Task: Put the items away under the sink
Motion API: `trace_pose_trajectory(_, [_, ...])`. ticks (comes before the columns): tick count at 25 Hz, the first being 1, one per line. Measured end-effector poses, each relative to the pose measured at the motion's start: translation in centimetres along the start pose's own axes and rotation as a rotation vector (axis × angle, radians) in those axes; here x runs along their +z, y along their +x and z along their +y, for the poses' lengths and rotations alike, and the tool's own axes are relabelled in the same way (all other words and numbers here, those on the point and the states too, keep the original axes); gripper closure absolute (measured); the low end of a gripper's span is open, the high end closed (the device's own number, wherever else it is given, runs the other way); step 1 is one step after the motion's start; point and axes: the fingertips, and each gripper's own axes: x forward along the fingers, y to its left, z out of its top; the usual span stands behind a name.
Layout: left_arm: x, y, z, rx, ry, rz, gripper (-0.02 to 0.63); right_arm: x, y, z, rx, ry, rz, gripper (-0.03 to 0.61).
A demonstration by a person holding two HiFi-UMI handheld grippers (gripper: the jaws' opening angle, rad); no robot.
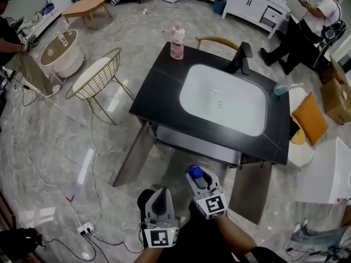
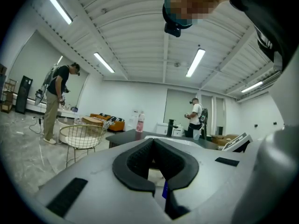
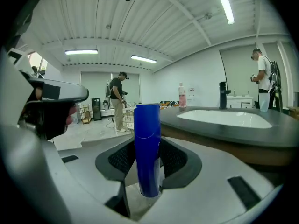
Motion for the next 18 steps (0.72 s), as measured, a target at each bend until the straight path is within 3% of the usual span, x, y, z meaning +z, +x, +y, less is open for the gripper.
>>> trace_pose_trajectory(12, [-15.4,4.3,5.3,0.013,-0.033,-0.001,0.601,-14.1,11.0,-1.8,0.011,0.01,-0.044,0.426])
trace_pose_trajectory(18, [-20.4,6.3,6.8,0.003,-0.033,-0.031,0.601,-19.5,15.5,-3.1,0.01,-0.036,-0.07,0.426])
